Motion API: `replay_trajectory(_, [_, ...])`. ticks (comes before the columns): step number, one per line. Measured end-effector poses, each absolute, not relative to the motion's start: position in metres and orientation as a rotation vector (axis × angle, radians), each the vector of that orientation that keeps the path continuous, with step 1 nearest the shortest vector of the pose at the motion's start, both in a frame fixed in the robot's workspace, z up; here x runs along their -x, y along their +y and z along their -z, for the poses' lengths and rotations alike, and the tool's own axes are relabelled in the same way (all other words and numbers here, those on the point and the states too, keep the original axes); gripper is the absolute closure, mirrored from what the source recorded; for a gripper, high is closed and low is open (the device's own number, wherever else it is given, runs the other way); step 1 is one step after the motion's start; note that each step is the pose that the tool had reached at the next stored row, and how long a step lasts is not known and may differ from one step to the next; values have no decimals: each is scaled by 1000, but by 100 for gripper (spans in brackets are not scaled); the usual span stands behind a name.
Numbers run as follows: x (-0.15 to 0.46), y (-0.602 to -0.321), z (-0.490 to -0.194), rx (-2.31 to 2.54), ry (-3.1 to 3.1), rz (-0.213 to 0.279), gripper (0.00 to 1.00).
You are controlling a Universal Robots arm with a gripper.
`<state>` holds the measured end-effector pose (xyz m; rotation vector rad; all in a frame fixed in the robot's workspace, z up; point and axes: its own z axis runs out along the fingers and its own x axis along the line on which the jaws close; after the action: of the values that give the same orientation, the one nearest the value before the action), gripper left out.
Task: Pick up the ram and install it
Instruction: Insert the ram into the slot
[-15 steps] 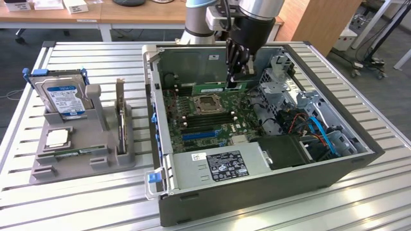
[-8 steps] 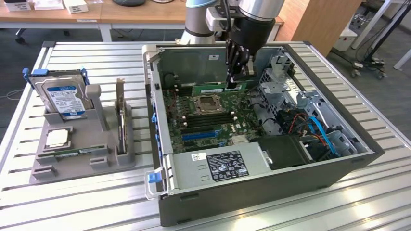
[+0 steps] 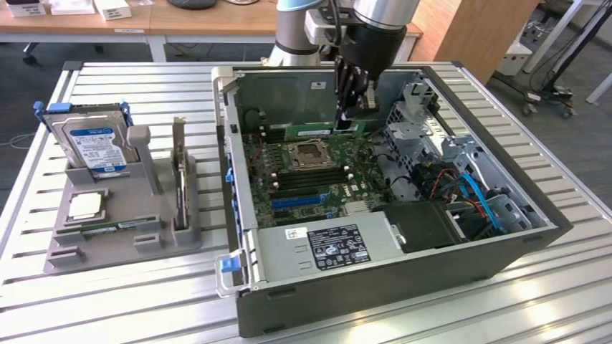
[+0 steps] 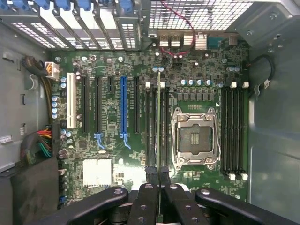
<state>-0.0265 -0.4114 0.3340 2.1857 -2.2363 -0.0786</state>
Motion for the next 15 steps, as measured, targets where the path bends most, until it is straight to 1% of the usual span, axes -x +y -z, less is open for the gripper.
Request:
replay_trajectory(4, [26, -406, -334, -2186, -2236, 79, 88])
replay_trajectory(9, [26, -406, -333, -2186, -2236, 79, 88])
replay_trajectory(15, [26, -406, -324, -2187, -2238, 76, 88])
